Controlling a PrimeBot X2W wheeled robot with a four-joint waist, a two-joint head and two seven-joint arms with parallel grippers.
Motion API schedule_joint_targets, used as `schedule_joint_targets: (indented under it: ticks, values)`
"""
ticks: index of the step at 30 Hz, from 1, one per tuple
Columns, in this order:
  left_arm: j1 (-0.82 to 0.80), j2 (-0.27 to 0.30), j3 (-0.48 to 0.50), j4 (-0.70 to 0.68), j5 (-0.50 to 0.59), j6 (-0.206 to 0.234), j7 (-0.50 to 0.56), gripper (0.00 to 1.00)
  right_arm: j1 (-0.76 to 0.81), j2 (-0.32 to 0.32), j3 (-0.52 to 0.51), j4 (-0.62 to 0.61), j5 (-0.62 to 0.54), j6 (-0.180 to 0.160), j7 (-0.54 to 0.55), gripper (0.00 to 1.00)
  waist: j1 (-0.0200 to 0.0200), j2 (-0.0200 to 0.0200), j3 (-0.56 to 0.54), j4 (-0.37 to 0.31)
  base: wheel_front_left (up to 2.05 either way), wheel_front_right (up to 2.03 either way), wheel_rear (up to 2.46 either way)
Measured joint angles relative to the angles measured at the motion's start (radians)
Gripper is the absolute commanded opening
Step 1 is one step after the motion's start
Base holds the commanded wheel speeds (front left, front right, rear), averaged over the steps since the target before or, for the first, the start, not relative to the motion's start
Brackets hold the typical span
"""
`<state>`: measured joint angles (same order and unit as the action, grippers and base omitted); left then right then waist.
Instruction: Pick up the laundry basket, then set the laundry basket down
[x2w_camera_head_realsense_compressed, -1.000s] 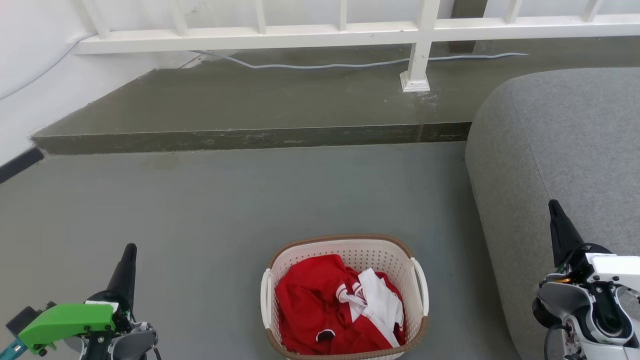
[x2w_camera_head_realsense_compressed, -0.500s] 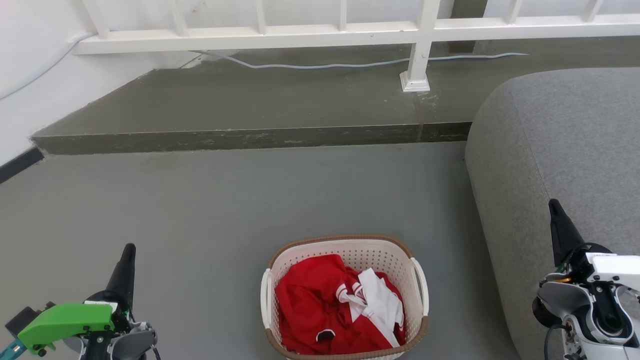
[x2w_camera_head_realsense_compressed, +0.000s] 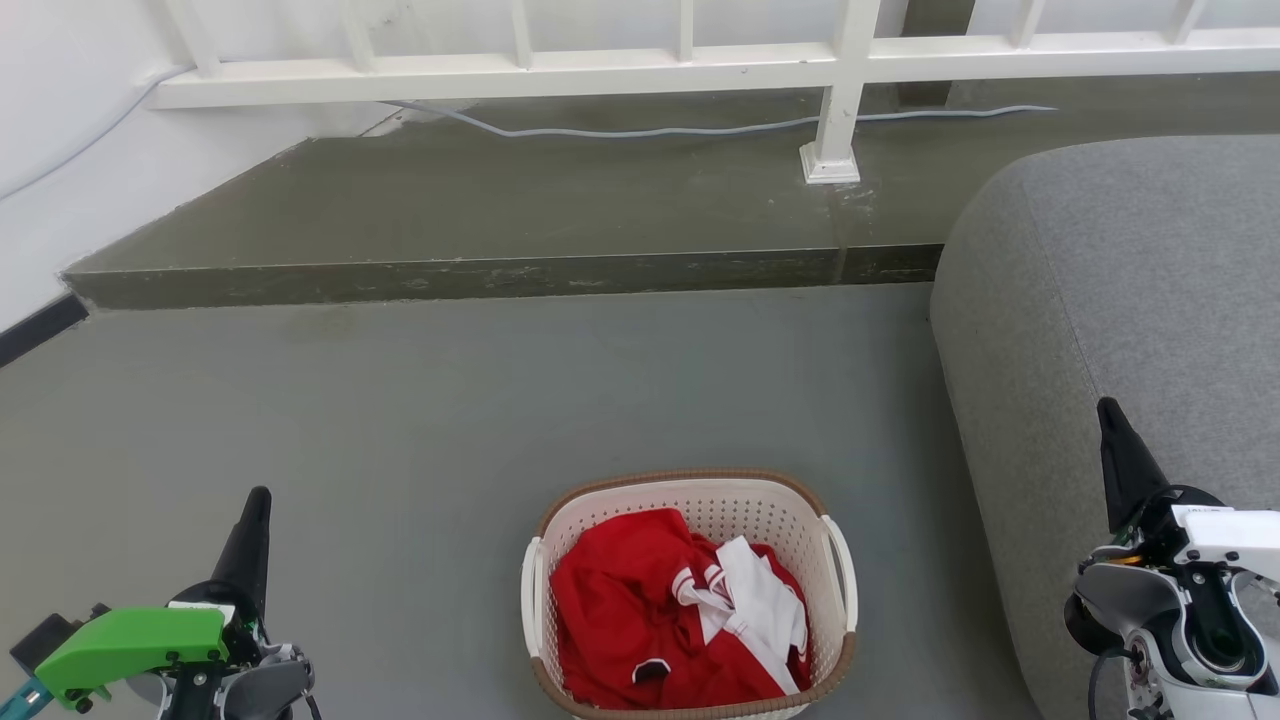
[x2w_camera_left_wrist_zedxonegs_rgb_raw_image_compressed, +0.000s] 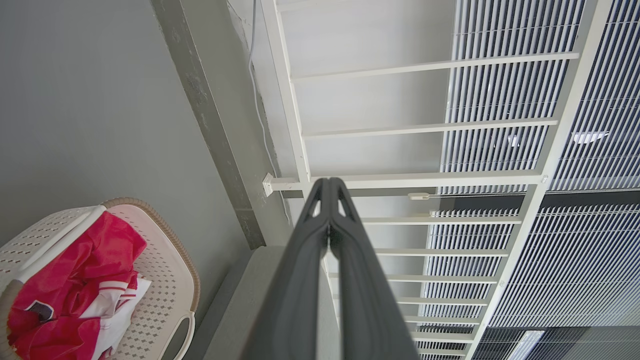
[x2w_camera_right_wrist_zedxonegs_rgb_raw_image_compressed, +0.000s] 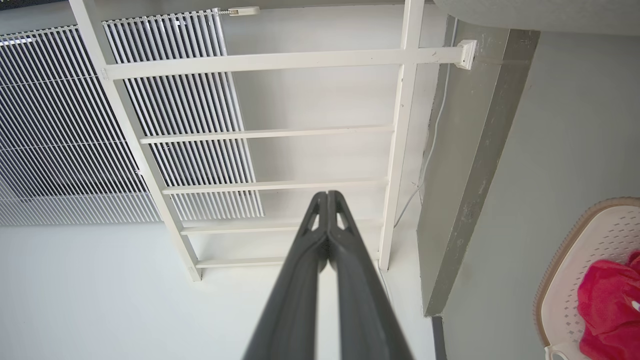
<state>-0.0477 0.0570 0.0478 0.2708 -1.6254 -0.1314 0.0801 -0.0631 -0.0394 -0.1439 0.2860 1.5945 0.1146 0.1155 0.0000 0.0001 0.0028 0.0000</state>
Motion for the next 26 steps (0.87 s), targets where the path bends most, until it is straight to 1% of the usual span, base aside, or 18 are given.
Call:
schedule_joint_targets:
  ticks: [26]
  values:
    - [0.000,-0.001,0.002,0.000,0.000,0.000,0.004,0.00,0.000,0.000,0.001,-0.003,0.001,0.000,0.000,0.00,0.0000,0.0000,0.000,0.000,0.00,0.00,0.00]
